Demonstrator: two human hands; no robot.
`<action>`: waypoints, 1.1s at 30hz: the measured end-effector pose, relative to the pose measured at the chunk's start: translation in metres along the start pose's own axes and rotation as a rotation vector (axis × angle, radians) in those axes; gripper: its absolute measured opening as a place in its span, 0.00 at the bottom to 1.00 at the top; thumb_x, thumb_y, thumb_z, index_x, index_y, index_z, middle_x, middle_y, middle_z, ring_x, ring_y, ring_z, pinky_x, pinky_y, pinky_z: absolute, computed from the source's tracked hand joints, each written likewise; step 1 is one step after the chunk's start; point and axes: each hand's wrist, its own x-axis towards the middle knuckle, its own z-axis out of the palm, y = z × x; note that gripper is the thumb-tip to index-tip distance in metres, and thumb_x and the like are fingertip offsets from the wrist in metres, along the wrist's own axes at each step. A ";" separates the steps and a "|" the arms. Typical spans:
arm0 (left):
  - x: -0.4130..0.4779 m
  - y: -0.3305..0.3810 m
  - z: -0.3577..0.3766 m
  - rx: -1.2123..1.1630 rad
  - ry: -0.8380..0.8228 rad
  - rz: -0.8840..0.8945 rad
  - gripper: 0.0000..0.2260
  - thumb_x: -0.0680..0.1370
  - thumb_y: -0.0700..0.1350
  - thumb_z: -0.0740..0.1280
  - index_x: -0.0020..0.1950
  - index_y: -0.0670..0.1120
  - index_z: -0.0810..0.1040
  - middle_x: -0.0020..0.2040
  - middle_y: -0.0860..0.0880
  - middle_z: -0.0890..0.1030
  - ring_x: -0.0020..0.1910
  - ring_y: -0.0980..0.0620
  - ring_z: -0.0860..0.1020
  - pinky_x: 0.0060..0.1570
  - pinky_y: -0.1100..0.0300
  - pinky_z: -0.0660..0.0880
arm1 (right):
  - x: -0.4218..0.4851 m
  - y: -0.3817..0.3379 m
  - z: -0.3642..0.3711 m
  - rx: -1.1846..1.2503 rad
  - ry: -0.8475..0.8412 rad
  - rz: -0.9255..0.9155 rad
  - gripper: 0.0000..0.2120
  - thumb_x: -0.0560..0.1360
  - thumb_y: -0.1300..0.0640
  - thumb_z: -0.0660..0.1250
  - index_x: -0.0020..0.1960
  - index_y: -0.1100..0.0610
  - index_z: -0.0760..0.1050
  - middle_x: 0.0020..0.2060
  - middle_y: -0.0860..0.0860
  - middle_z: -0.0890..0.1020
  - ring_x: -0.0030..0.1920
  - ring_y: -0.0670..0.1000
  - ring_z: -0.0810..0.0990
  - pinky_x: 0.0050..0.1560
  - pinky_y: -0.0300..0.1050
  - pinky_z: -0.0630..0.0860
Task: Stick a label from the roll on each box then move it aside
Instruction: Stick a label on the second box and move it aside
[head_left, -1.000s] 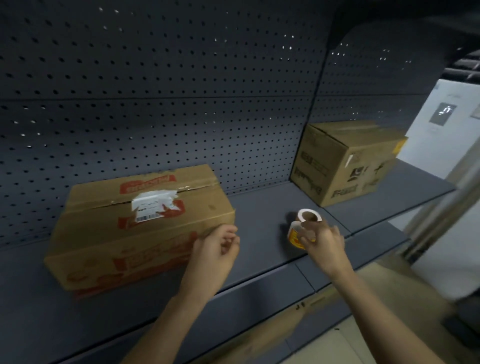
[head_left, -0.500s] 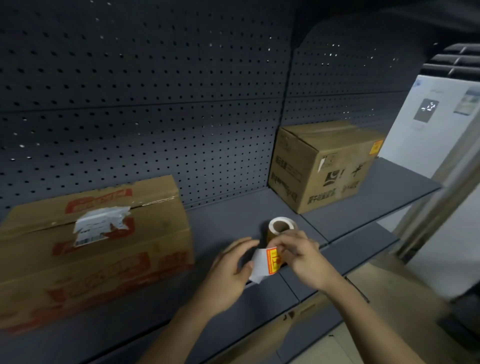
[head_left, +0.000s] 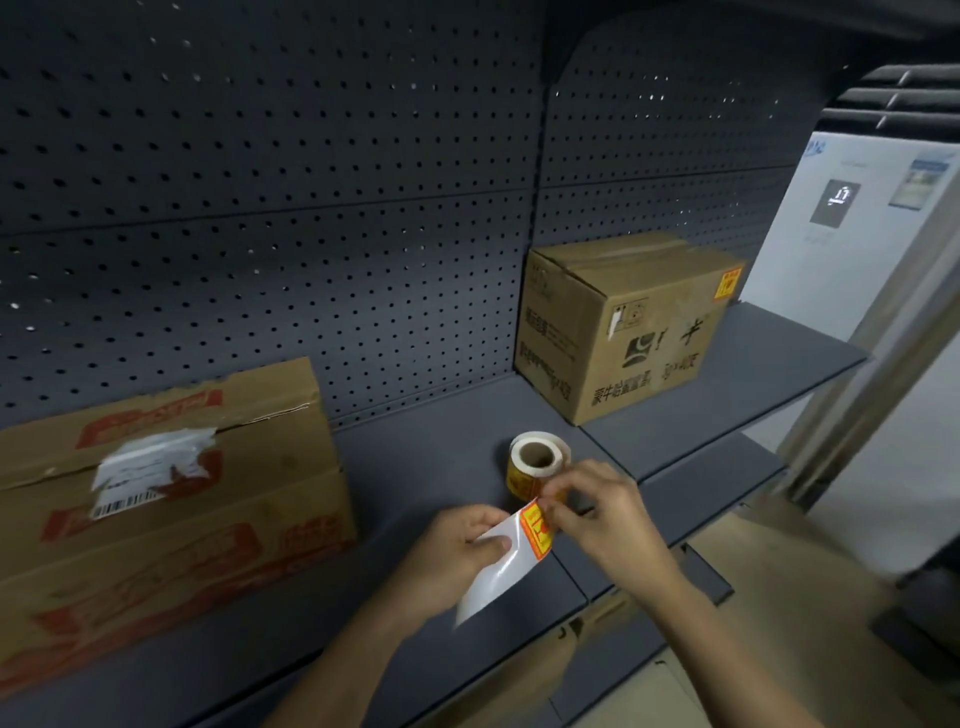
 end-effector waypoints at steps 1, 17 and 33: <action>0.001 -0.001 -0.001 -0.020 -0.019 0.002 0.08 0.76 0.47 0.68 0.53 0.48 0.82 0.49 0.48 0.86 0.52 0.47 0.83 0.54 0.53 0.78 | -0.003 -0.002 0.000 0.029 -0.004 0.018 0.05 0.74 0.60 0.73 0.44 0.50 0.81 0.45 0.41 0.81 0.48 0.43 0.78 0.51 0.42 0.73; 0.000 0.001 -0.002 -0.057 -0.019 0.125 0.10 0.75 0.45 0.66 0.53 0.45 0.83 0.51 0.43 0.85 0.51 0.51 0.81 0.57 0.54 0.74 | -0.015 -0.025 -0.001 0.053 -0.182 0.080 0.05 0.78 0.56 0.67 0.46 0.53 0.82 0.42 0.47 0.84 0.46 0.49 0.81 0.51 0.49 0.76; -0.021 0.002 -0.017 0.240 0.228 0.019 0.09 0.76 0.41 0.68 0.53 0.51 0.83 0.45 0.57 0.84 0.45 0.60 0.81 0.43 0.68 0.76 | -0.018 -0.045 -0.012 0.075 0.337 0.299 0.06 0.76 0.57 0.69 0.43 0.47 0.82 0.37 0.43 0.84 0.39 0.43 0.81 0.40 0.41 0.76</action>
